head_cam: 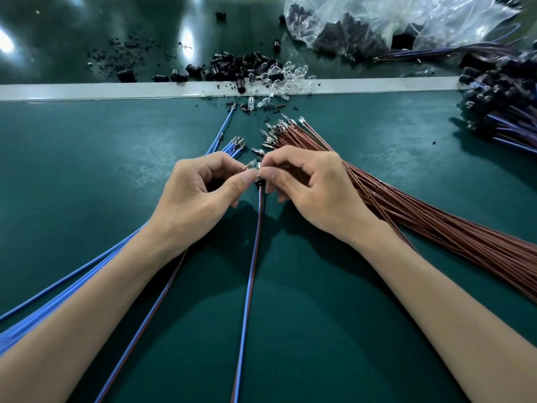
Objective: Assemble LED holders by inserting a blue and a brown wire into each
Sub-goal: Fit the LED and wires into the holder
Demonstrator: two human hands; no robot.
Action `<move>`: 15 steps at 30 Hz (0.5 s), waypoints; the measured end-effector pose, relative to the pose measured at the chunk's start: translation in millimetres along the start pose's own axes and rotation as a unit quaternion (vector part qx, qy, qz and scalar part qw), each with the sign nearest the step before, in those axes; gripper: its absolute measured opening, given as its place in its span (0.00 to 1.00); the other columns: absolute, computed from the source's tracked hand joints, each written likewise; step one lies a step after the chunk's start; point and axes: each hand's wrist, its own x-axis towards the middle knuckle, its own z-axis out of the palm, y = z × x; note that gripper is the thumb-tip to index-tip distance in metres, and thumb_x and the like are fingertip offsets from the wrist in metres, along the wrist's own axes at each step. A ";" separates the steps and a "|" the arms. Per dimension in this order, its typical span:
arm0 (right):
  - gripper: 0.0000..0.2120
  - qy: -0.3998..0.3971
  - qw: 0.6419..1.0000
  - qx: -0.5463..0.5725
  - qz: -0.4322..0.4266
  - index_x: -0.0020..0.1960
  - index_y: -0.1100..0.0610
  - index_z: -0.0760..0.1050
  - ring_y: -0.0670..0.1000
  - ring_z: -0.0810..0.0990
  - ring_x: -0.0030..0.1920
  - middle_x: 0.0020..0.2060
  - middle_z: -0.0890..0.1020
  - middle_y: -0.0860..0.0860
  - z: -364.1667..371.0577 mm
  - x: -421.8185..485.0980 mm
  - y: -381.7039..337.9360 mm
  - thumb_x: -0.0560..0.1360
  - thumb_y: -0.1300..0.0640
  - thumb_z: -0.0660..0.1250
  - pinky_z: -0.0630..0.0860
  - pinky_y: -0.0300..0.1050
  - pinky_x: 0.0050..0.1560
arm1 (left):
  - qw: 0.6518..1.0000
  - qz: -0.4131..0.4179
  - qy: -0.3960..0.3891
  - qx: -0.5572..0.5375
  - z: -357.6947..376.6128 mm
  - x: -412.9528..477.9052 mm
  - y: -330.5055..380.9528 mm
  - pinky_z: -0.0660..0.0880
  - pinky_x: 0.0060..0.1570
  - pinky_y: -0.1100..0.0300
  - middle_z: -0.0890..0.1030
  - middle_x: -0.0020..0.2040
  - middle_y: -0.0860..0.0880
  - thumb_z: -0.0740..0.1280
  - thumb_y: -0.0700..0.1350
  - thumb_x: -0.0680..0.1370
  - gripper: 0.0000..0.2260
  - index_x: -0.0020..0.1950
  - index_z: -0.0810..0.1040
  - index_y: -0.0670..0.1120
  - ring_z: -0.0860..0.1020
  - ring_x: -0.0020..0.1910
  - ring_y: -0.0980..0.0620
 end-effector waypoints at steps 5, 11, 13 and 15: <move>0.05 0.024 0.995 0.083 0.042 0.44 0.54 0.77 0.42 0.74 0.28 0.29 0.78 0.44 -2.1 2.7 -0.6 0.76 0.62 0.67 0.73 0.33 0.34 | 1.000 -0.002 0.002 -0.003 -0.4 -0.2 -0.3 0.67 0.30 0.68 0.73 0.25 0.56 0.67 0.49 0.71 0.08 0.37 0.77 0.44 0.69 0.26 0.60; 0.06 0.028 0.988 0.136 0.062 0.43 0.53 0.79 0.39 0.74 0.29 0.28 0.77 0.42 3.5 2.4 -2.5 0.76 0.62 0.67 0.70 0.30 0.33 | 1.000 0.003 -0.018 -0.005 -0.3 -1.8 1.6 0.66 0.30 0.71 0.73 0.25 0.56 0.67 0.48 0.71 0.07 0.37 0.76 0.45 0.69 0.25 0.61; 0.06 0.013 0.986 0.147 0.074 0.48 0.55 0.79 0.39 0.76 0.32 0.32 0.79 0.42 2.5 2.6 -2.0 0.77 0.63 0.65 0.73 0.31 0.37 | 1.000 0.003 -0.018 -0.009 -0.6 -1.7 1.2 0.66 0.30 0.71 0.73 0.25 0.56 0.67 0.48 0.71 0.07 0.37 0.76 0.45 0.69 0.25 0.61; 0.08 0.004 0.984 0.161 0.080 0.52 0.55 0.78 0.43 0.77 0.33 0.35 0.79 0.45 1.0 3.6 -1.2 0.79 0.64 0.62 0.75 0.35 0.40 | 1.000 0.003 -0.015 -0.013 -1.1 -1.3 0.4 0.66 0.30 0.70 0.73 0.25 0.56 0.67 0.48 0.71 0.08 0.37 0.76 0.45 0.69 0.25 0.61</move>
